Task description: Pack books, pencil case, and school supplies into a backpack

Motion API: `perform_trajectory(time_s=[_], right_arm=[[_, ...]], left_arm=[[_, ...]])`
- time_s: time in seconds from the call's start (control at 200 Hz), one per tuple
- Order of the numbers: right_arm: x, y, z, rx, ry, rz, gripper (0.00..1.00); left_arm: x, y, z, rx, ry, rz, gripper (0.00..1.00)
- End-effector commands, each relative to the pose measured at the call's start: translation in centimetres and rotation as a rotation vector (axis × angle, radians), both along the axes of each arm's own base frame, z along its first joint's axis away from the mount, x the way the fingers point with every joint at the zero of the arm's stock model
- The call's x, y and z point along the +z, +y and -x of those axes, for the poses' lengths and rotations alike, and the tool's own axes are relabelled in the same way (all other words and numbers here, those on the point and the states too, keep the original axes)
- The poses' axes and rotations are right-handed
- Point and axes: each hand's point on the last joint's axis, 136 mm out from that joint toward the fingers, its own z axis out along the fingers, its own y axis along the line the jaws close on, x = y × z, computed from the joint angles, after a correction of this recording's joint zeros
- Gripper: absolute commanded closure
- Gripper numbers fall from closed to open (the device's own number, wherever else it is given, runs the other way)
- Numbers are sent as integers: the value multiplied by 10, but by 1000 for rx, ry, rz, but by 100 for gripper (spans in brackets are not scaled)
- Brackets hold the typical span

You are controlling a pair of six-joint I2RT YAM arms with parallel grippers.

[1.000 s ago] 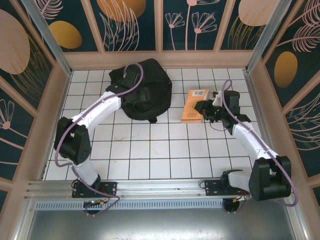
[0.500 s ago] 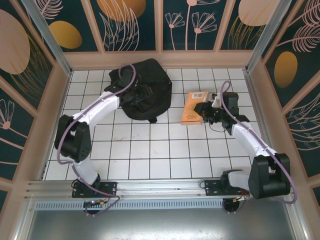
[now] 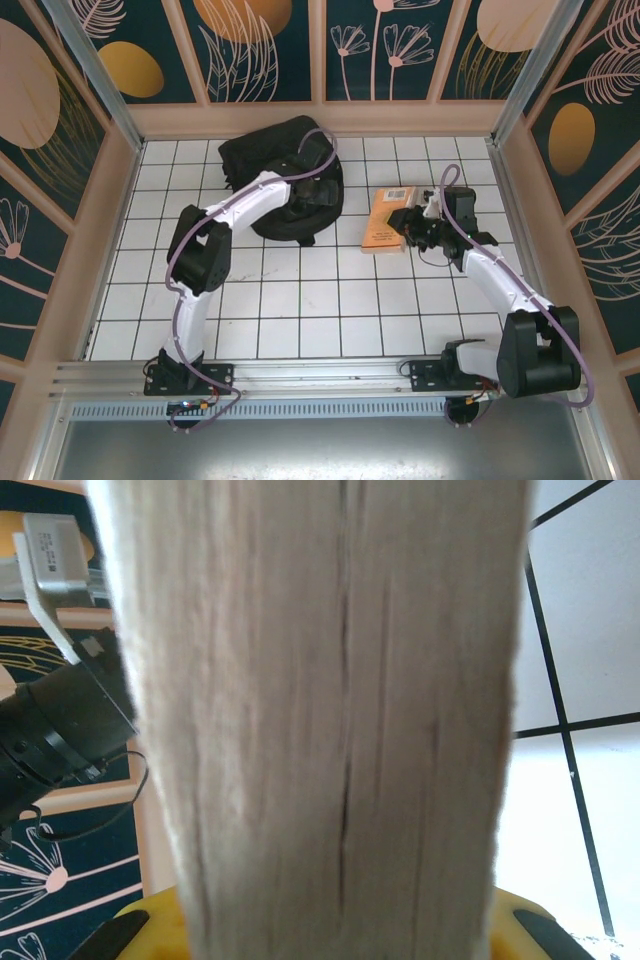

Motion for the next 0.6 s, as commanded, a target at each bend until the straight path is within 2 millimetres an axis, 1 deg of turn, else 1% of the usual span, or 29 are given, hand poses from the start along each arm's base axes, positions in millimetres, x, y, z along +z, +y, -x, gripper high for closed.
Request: perform_trajectory(time_s=[0.0, 0.09, 0.22, 0.31, 0.395, 0.44, 0.495, 0.53, 0.596], right_arm=[[21, 5, -5, 44, -80, -9, 100], [18, 5, -5, 45, -72, -5, 100], [16, 5, -6, 48, -68, -8, 100], [16, 6, -7, 50, -65, -11, 100], [15, 6, -6, 53, -65, -10, 100], [13, 6, -5, 55, -61, -12, 100], [11, 6, -4, 56, -58, -14, 100], [11, 7, -4, 56, -58, -16, 100], [9, 7, -4, 57, -53, -19, 100]], left_arm=[[-1, 6, 8, -57, 17, -22, 25], [-4, 0, 16, -79, 32, 3, 23], [-16, -7, 24, -109, 56, -6, 23], [-20, -13, 31, -140, 61, -26, 19], [-17, -16, 37, -168, 58, -30, 14], [-17, -14, 39, -177, 50, -44, 9], [-25, -7, 39, -172, 44, -94, 2], [-32, 2, 36, -152, 40, -141, 1], [-51, 14, 33, -123, 56, -221, 3]])
